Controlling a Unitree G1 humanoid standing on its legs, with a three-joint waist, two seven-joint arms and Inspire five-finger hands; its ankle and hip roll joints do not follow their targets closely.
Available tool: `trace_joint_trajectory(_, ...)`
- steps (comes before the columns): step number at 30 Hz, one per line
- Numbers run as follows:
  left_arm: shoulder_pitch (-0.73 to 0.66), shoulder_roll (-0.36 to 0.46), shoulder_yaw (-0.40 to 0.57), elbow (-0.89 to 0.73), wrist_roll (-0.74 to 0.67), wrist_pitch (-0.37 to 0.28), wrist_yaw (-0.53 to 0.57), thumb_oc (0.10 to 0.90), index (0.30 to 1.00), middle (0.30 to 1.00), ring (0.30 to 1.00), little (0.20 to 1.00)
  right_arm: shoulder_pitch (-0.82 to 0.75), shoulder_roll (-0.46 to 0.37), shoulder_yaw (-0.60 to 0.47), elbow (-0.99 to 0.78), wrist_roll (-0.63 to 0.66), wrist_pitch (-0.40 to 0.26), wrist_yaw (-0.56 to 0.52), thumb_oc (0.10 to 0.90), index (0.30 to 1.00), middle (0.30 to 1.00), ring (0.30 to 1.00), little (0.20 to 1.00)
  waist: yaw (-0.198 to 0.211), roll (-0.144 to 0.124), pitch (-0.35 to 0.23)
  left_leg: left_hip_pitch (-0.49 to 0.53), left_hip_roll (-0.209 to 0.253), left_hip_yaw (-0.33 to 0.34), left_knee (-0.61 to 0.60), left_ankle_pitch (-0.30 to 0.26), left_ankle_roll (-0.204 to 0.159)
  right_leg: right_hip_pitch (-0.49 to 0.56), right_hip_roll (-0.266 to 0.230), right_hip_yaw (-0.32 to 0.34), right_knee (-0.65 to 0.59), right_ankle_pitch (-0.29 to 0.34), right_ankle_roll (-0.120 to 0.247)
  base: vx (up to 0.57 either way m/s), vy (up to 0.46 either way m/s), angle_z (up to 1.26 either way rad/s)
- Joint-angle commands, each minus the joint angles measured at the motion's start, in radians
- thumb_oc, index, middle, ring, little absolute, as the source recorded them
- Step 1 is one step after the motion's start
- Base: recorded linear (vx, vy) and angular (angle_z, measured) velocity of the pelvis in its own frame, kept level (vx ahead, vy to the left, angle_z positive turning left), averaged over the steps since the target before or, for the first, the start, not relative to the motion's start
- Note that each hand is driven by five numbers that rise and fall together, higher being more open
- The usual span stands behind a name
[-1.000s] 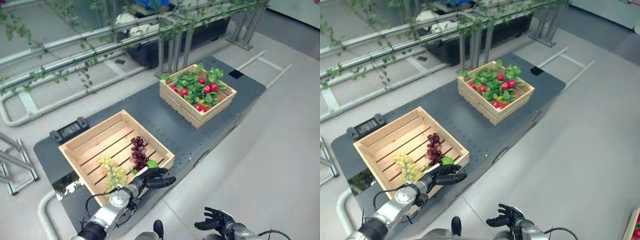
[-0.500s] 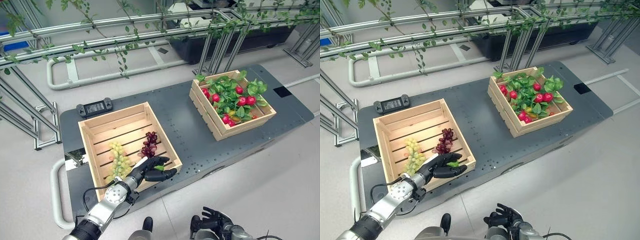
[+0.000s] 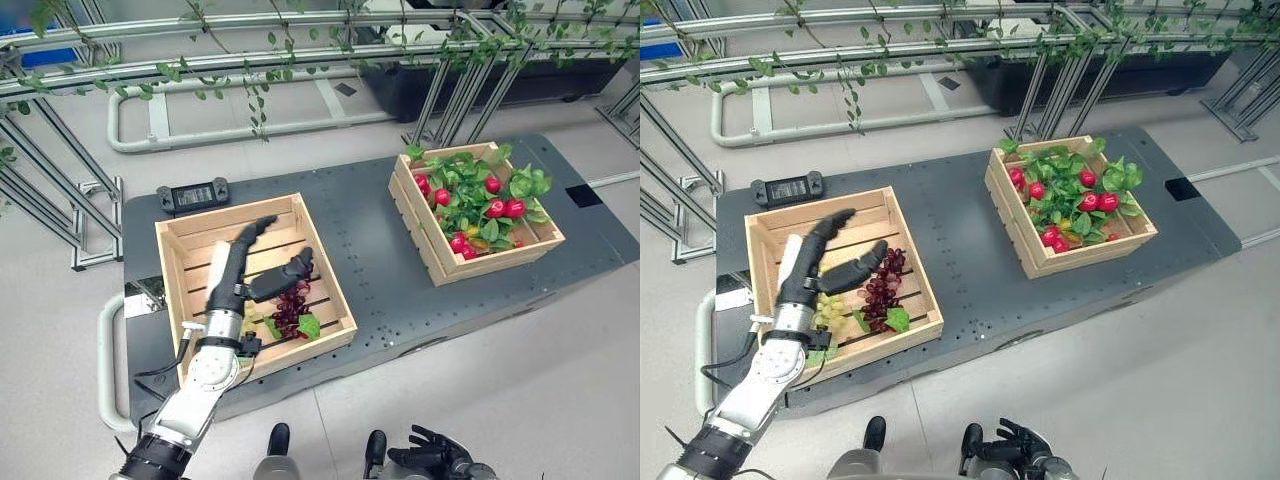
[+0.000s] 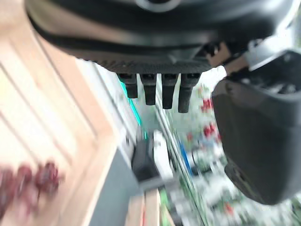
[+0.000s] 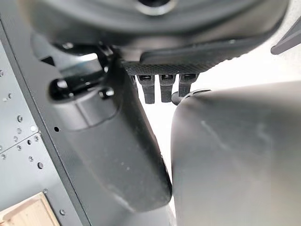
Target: Pick up the fruits from the basket on one side to the basket on the other side
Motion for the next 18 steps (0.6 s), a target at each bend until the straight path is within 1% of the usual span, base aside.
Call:
trace_joint_trajectory(1, -0.126, 0.010, 0.062, -0.038, 0.124, -0.016, 0.180, 0.800, 0.900, 0.900, 0.900, 0.900, -0.002, -0.013, 0.045, -0.035, 0.015, -0.052, -0.009, 0.800, 0.900, 0.900, 0.900, 0.900, -0.006, -0.001, -0.015, 0.008, -0.017, 0.077, 0.060, -0.079, 0.036, -0.080, -0.019, 0.057, 0.077, 0.017, 0.005, 0.02, 0.063, 0.08)
trace_joint_trajectory(2, -0.128, 0.010, 0.066, -0.027, 0.137, -0.005, 0.198, 0.800, 0.900, 0.900, 0.900, 0.900, -0.002, -0.013, 0.045, -0.037, 0.017, -0.052, -0.010, 0.800, 0.900, 0.900, 0.900, 0.900, -0.007, -0.004, -0.012, 0.006, -0.017, 0.076, 0.064, -0.081, 0.037, -0.083, -0.019, 0.060, 0.081, 0.016, 0.006, 0.00, 0.057, 0.03)
trace_joint_trajectory(5, -0.149, 0.018, 0.081, 0.030, 0.181, 0.074, 0.256, 0.800, 0.900, 0.900, 0.900, 0.900, -0.004, -0.017, 0.048, -0.041, 0.007, -0.063, 0.003, 0.800, 0.900, 0.900, 0.900, 0.900, -0.014, -0.011, 0.008, -0.009, -0.016, 0.082, 0.078, -0.084, 0.037, -0.104, -0.022, 0.066, 0.098, 0.015, 0.013, -0.04, 0.051, -0.02)
trace_joint_trajectory(6, -0.151, 0.018, 0.082, 0.043, 0.184, 0.077, 0.267, 0.800, 0.900, 0.900, 0.900, 0.900, -0.004, -0.018, 0.049, -0.044, 0.004, -0.065, 0.004, 0.800, 0.900, 0.900, 0.900, 0.900, -0.016, -0.011, 0.012, -0.010, -0.016, 0.084, 0.081, -0.086, 0.038, -0.109, -0.024, 0.068, 0.104, 0.014, 0.015, -0.04, 0.088, -0.02)
trace_joint_trajectory(7, -0.157, 0.021, 0.085, 0.075, 0.180, 0.131, 0.290, 0.800, 0.900, 0.900, 0.900, 0.900, -0.001, -0.022, 0.052, -0.051, -0.004, -0.074, 0.005, 0.800, 0.900, 0.900, 0.900, 0.900, -0.020, -0.010, 0.026, -0.019, -0.018, 0.087, 0.094, -0.091, 0.040, -0.125, -0.028, 0.074, 0.121, 0.012, 0.020, -0.03, 0.091, -0.04)
trace_joint_trajectory(9, -0.162, 0.019, 0.089, 0.114, 0.169, 0.168, 0.313, 0.800, 0.900, 0.900, 0.900, 0.900, 0.000, -0.026, 0.055, -0.062, -0.026, -0.090, 0.008, 0.800, 0.900, 0.900, 0.900, 0.900, -0.025, -0.010, 0.043, -0.026, -0.018, 0.089, 0.100, -0.090, 0.042, -0.129, -0.030, 0.076, 0.130, 0.010, 0.023, -0.02, 0.067, -0.08)
trace_joint_trajectory(10, -0.165, 0.021, 0.089, 0.121, 0.168, 0.170, 0.319, 0.800, 0.900, 0.900, 0.900, 0.900, -0.001, -0.027, 0.057, -0.066, -0.031, -0.096, 0.008, 0.800, 0.900, 0.900, 0.900, 0.900, -0.026, -0.010, 0.047, -0.029, -0.019, 0.089, 0.101, -0.090, 0.042, -0.131, -0.030, 0.077, 0.131, 0.010, 0.023, -0.03, 0.049, -0.11)
trace_joint_trajectory(12, -0.183, 0.024, 0.086, 0.171, 0.145, 0.201, 0.365, 0.800, 0.900, 0.900, 0.900, 0.900, -0.011, -0.042, 0.075, -0.110, -0.067, -0.169, -0.033, 0.800, 0.900, 0.900, 0.900, 0.900, -0.034, -0.008, 0.073, -0.054, -0.025, 0.096, 0.112, -0.090, 0.047, -0.157, -0.028, 0.085, 0.147, 0.003, 0.021, -0.09, 0.082, -0.09)
trace_joint_trajectory(15, -0.220, 0.020, 0.072, 0.221, 0.118, 0.217, 0.418, 0.800, 0.900, 0.900, 0.900, 0.900, -0.038, -0.060, 0.089, -0.179, -0.069, -0.185, -0.079, 0.800, 0.900, 0.900, 0.900, 0.900, -0.041, -0.008, 0.120, -0.127, -0.039, 0.082, 0.182, -0.096, 0.051, -0.215, -0.031, 0.100, 0.190, 0.001, 0.016, -0.15, 0.066, 0.09)
trace_joint_trajectory(17, -0.250, 0.018, 0.067, 0.268, 0.083, 0.216, 0.444, 0.800, 0.900, 0.900, 0.900, 0.900, -0.057, -0.072, 0.106, -0.223, -0.074, -0.180, -0.100, 0.800, 0.900, 0.900, 0.900, 0.900, -0.045, -0.009, 0.150, -0.170, -0.049, 0.078, 0.224, -0.102, 0.054, -0.252, -0.036, 0.106, 0.216, 0.001, 0.015, -0.12, 0.057, 0.24)
trace_joint_trajectory(18, -0.255, 0.017, 0.065, 0.280, 0.078, 0.215, 0.446, 0.800, 0.900, 0.900, 0.900, 0.900, -0.060, -0.075, 0.109, -0.229, -0.075, -0.181, -0.102, 0.800, 0.900, 0.900, 0.900, 0.900, -0.046, -0.011, 0.156, -0.179, -0.051, 0.076, 0.234, -0.104, 0.054, -0.258, -0.036, 0.109, 0.221, 0.001, 0.015, -0.11, 0.048, 0.03)
